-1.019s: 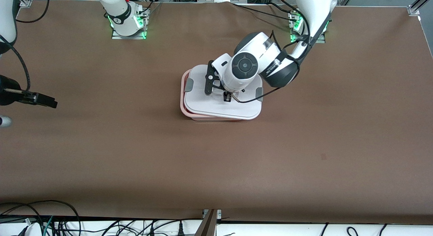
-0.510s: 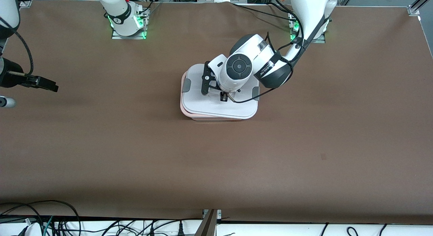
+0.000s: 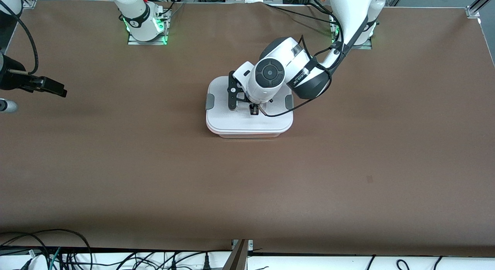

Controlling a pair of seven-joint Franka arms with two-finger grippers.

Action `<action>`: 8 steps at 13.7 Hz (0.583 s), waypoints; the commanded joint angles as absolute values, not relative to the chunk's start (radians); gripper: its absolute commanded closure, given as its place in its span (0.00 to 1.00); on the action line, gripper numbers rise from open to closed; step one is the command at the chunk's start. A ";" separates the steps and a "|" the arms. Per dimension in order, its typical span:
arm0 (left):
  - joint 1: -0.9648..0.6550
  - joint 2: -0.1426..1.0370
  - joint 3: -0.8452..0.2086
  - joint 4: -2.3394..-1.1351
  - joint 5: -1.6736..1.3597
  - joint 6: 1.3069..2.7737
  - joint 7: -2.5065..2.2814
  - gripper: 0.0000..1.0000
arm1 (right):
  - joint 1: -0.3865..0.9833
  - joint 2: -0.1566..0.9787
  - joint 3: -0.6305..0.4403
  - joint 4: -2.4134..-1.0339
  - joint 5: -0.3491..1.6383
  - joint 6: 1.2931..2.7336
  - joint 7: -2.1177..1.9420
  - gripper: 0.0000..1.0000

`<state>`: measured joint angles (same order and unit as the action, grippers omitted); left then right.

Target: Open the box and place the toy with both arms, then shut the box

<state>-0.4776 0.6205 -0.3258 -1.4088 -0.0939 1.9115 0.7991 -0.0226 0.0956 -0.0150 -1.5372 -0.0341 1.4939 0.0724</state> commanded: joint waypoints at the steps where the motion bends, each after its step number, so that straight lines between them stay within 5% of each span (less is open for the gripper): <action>1: -0.500 0.632 -0.319 -1.394 -0.077 1.919 0.765 1.00 | -0.014 0.069 -0.031 -1.527 -0.028 1.445 0.003 0.00; 8: -0.500 0.643 -0.316 -1.394 -0.075 1.960 0.765 1.00 | -0.017 0.115 -0.029 -1.489 -0.025 1.425 0.005 0.00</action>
<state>-0.4865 0.6276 -0.3212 -1.4092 -0.0935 1.9245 0.7848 -0.0227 0.0953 -0.0193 -1.5148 -0.0341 1.4404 0.0211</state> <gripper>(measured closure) 0.930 0.000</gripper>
